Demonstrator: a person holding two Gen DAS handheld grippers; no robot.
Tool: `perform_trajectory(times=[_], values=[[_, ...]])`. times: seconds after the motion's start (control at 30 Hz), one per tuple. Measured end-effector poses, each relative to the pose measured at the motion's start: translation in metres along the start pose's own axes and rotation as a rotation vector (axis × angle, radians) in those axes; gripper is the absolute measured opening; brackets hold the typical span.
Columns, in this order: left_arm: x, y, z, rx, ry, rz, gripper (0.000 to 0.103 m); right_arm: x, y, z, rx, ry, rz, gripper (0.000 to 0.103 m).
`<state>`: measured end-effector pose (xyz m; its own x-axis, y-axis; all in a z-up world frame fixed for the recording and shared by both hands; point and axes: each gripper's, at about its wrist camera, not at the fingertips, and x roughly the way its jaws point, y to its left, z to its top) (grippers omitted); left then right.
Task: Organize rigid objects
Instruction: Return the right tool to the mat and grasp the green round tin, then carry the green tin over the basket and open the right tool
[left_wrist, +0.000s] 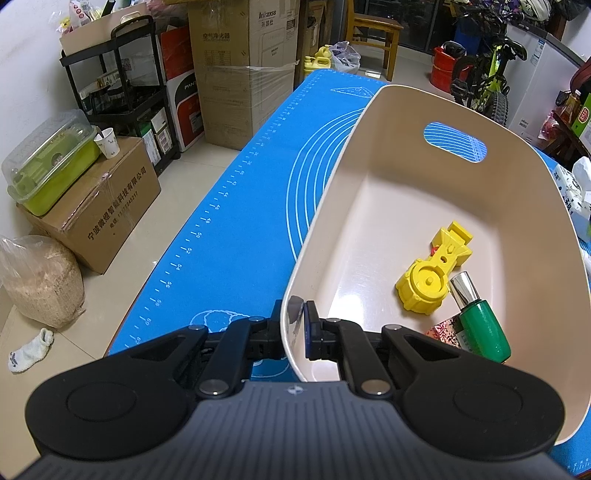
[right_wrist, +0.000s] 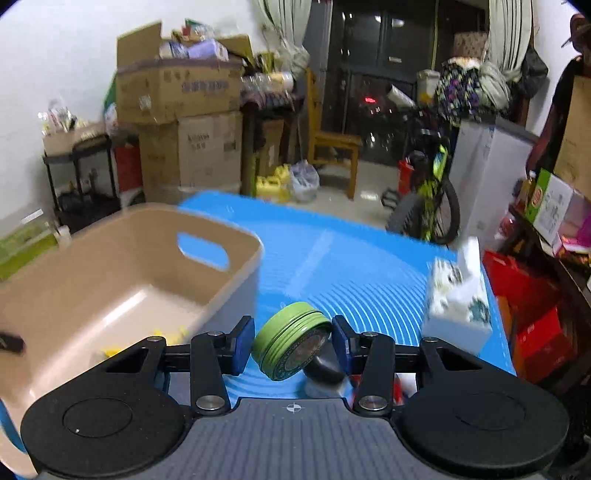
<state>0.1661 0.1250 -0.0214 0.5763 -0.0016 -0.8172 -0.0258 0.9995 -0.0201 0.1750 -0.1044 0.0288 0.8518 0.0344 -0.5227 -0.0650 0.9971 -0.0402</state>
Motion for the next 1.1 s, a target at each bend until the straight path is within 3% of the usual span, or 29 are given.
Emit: perform_trajectory(times=[0.2,0.53,1.03,1.1], values=[[0.0,0.001,0.001,0.001,0.002,0.0,0.011,-0.012,0.035,0.022,-0.012,-0.051,0.084,0.051],[-0.001,0.0,0.001,0.001,0.001,0.0,0.011,0.002,0.096,0.016,-0.103,0.017,0.206,0.051],[-0.001,0.0,0.002,0.001,0.002,0.0,0.011,0.026,0.124,-0.014,-0.154,0.172,0.224,0.052],[-0.001,0.0,0.002,0.0,0.002,0.0,0.011,0.023,0.122,-0.015,-0.145,0.17,0.225,0.06]])
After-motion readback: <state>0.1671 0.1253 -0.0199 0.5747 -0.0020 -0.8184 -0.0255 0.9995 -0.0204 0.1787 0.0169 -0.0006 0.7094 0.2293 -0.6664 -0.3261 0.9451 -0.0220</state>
